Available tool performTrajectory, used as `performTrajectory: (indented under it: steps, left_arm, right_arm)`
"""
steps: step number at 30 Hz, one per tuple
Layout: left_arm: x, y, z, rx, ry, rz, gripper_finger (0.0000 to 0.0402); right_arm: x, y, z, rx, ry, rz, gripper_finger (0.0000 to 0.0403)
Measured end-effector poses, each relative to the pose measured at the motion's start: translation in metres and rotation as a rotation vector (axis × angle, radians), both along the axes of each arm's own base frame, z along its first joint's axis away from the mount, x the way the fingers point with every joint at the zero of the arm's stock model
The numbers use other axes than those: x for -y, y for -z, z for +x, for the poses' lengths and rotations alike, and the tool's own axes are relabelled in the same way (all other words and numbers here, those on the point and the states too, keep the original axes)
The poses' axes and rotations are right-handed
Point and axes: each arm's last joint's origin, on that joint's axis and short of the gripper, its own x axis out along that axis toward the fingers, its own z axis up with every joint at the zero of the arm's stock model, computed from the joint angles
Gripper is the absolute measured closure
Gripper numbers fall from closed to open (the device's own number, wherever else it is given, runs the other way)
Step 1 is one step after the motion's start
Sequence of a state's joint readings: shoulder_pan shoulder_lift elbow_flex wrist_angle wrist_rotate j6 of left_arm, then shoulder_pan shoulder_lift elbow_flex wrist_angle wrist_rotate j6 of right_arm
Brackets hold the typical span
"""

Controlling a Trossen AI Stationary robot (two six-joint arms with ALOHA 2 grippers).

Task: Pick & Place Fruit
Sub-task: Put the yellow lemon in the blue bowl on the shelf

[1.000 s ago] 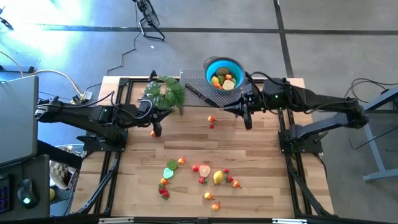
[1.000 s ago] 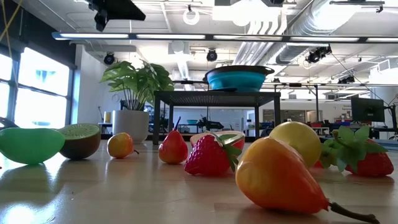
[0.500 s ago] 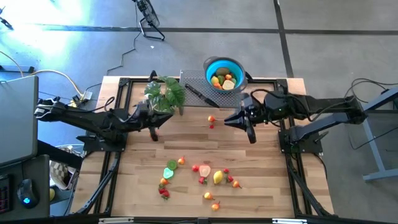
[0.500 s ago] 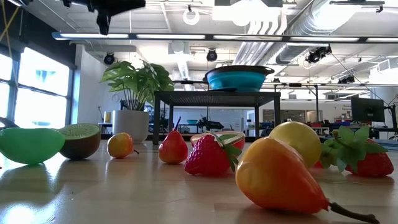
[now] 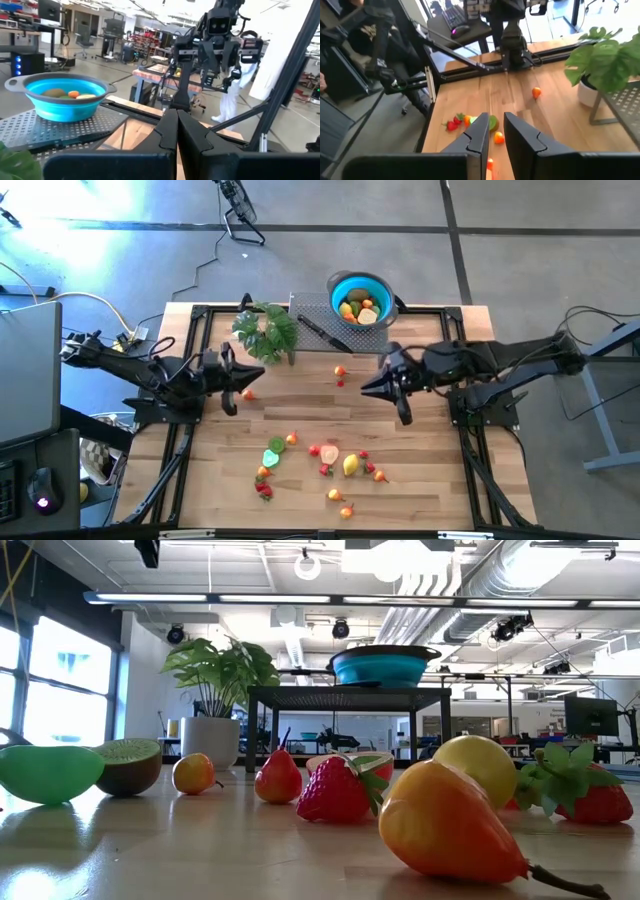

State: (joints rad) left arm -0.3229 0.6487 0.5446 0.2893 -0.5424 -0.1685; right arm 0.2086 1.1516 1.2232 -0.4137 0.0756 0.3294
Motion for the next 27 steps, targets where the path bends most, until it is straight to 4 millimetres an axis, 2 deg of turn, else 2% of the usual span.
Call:
performTrajectory:
  steps: [12, 22, 27]
  left_arm:
    - [0.000, 0.000, 0.000, -0.004, -0.003, 0.007, 0.0401]
    - [0.000, 0.001, 0.001, -0.016, -0.001, 0.012, 0.0401]
    - [0.000, 0.002, 0.001, -0.020, 0.000, 0.013, 0.0401]
  right_arm:
    - [-0.021, 0.033, 0.035, -0.149, 0.016, 0.075, 0.0353]
    - [-0.035, 0.011, 0.066, -0.119, 0.076, 0.031, 0.0353]
    - [-0.043, 0.011, 0.072, -0.150, 0.071, 0.044, 0.0353]
